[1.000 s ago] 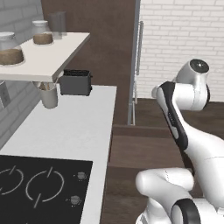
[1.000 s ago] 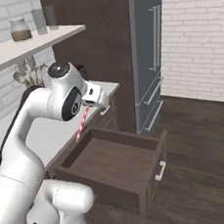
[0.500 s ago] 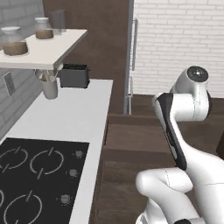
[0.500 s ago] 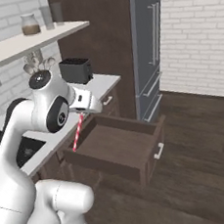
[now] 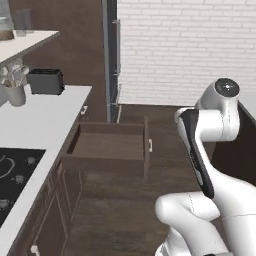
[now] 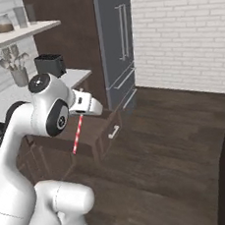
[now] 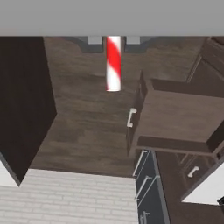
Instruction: Take a straw from the drawer in front and place it inside the glass cup on the dining counter.
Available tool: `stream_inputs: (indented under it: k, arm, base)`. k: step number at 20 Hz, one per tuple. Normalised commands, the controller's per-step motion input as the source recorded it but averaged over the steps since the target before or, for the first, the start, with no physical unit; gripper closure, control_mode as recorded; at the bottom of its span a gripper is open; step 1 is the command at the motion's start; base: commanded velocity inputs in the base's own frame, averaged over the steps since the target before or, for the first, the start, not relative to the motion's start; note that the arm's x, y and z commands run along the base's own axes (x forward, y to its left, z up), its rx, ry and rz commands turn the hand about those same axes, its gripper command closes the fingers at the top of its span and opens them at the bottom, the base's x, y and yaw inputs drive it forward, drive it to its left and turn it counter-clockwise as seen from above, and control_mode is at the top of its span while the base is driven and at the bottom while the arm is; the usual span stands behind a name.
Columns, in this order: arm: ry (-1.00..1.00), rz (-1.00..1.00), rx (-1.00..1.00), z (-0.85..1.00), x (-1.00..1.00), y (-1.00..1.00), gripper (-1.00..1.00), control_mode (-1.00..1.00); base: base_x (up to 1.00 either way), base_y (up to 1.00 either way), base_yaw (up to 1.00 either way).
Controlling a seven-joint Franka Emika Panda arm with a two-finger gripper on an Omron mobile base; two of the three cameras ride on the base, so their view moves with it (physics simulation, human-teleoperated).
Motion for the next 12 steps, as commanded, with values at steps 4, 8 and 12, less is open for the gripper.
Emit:
stream_inputs:
  k: [4, 8, 12]
  arm:
    - [0.00, 0.00, 0.00, 0.00, 0.00, 0.00, 1.00, 1.00]
    - [0.00, 0.00, 0.00, 0.00, 0.00, 0.00, 1.00, 1.00]
    - [0.00, 0.00, 0.00, 0.00, 0.00, 0.00, 1.00, 1.00]
  base:
    - [0.23, -0.99, -0.01]
    - [0.74, -0.76, -0.07]
    - [1.00, -0.35, -0.18]
